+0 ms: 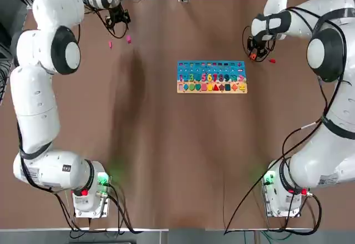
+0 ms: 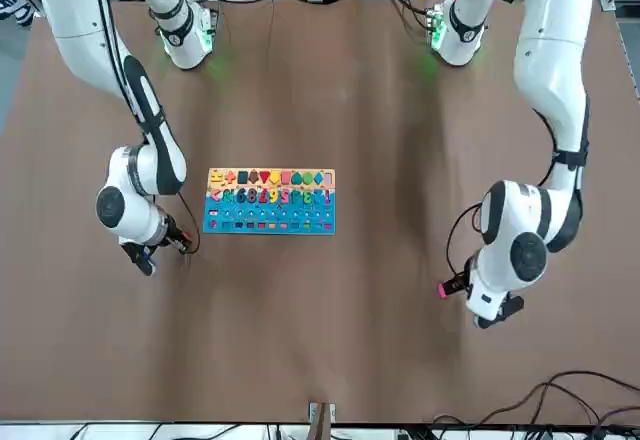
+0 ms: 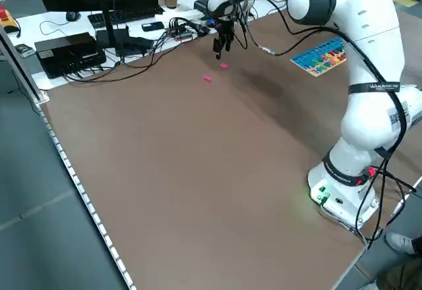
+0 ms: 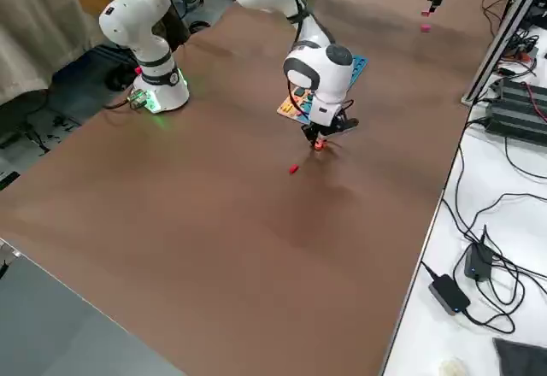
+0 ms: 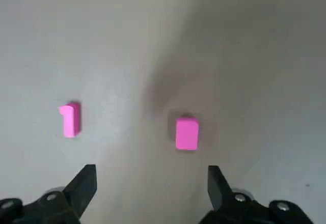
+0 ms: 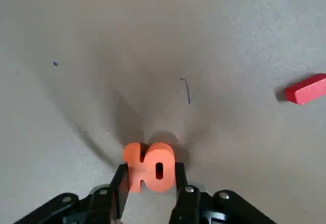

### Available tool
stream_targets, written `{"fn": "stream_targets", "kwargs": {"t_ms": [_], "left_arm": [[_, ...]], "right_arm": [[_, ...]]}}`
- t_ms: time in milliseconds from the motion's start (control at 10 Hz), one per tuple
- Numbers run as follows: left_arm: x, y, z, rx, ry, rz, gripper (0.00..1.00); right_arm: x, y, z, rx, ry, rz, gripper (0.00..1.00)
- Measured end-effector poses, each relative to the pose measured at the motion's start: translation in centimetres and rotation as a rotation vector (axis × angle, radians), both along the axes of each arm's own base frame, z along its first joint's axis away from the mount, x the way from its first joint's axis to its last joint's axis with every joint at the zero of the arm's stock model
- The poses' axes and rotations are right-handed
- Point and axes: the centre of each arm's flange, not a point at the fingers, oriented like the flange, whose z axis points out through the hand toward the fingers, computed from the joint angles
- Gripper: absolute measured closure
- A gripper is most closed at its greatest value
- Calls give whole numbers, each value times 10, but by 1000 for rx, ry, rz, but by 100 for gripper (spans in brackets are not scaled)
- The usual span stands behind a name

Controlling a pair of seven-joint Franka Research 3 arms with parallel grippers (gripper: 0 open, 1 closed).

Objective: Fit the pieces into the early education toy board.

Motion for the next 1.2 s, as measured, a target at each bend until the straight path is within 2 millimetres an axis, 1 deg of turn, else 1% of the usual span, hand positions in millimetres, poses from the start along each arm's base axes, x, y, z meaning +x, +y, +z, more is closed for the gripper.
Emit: {"fn": "stream_targets", "kwargs": {"t_ms": [100, 200, 300, 400, 500, 700, 800, 900, 1000, 1100, 1200], "left_arm": [[-3, -6, -15, 3, 19, -2, 4], [-4, -9, -27, 3, 26, -3, 6], [-5, -9, -34, 3, 29, -3, 6], [-4, -9, -41, 2, 26, -2, 9], [-2, -10, -45, -3, 9, -2, 10], [2, -10, -48, -11, -21, -1, 15], [4, -11, -49, -13, -30, 0, 17], [6, -11, -52, -14, -33, 0, 19], [6, -11, -55, -15, -32, 0, 21], [7, -11, -57, -15, -31, 1, 23], [7, -11, -59, -15, -31, 1, 27]], "right_arm": [[-1, 3, 0, 2, 8, 4, 60], [-3, 10, 0, 8, 25, 15, 60], [-6, 19, 2, 16, 44, 30, 60], [-8, 32, 6, 26, 55, 49, 60], [-11, 50, 16, 40, 62, 77, 60], [-21, 93, 44, 64, 73, 150, 60], [-30, 120, 56, 69, 64, 198, 60], [-43, 150, 63, 69, 48, 252, 60], [-60, 179, 64, 69, 28, 305, 60], [-75, 196, 61, 69, 14, 346, 60], [-86, 204, 54, 70, 5, 391, 60]]}}
